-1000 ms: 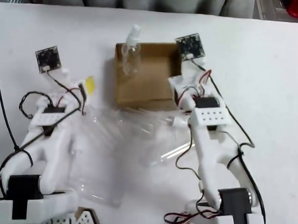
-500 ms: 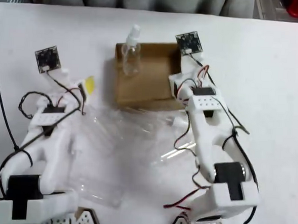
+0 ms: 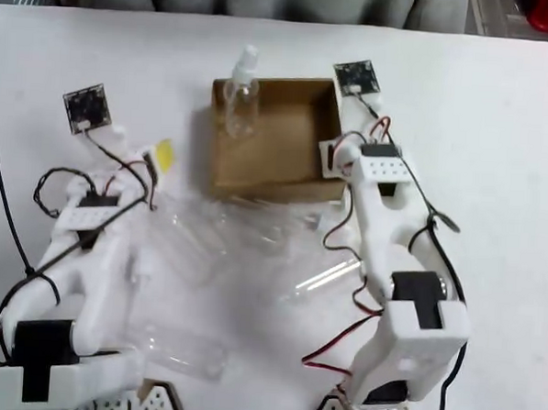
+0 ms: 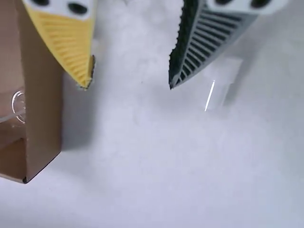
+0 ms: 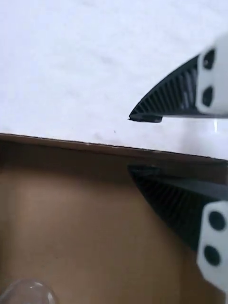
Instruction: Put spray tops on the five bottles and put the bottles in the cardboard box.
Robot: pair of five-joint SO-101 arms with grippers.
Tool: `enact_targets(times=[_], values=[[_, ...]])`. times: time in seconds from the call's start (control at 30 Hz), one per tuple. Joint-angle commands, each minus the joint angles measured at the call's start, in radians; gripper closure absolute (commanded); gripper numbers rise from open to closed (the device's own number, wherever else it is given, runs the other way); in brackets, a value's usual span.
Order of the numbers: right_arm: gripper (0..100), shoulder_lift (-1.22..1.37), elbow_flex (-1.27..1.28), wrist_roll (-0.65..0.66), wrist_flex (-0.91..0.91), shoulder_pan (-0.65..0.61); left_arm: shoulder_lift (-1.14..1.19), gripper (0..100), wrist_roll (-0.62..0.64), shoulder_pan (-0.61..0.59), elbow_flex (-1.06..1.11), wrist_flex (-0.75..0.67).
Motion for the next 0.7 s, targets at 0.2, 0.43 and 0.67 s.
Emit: enact_targets(times=[0.2, 0.43, 0.67], values=[[98.5, -0.008, -0.087, -0.06, 0.07, 0.022, -0.008, 75, -0.009, -0.012, -0.058, 0.025], [98.2, -0.012, -0.095, -0.06, 0.168, 0.022, -0.008, 75, -0.009, -0.012, -0.058, 0.025], [98.2, -0.018, -0.097, -0.061, 0.24, 0.021, -0.007, 75, -0.011, -0.012, -0.057, 0.025]])
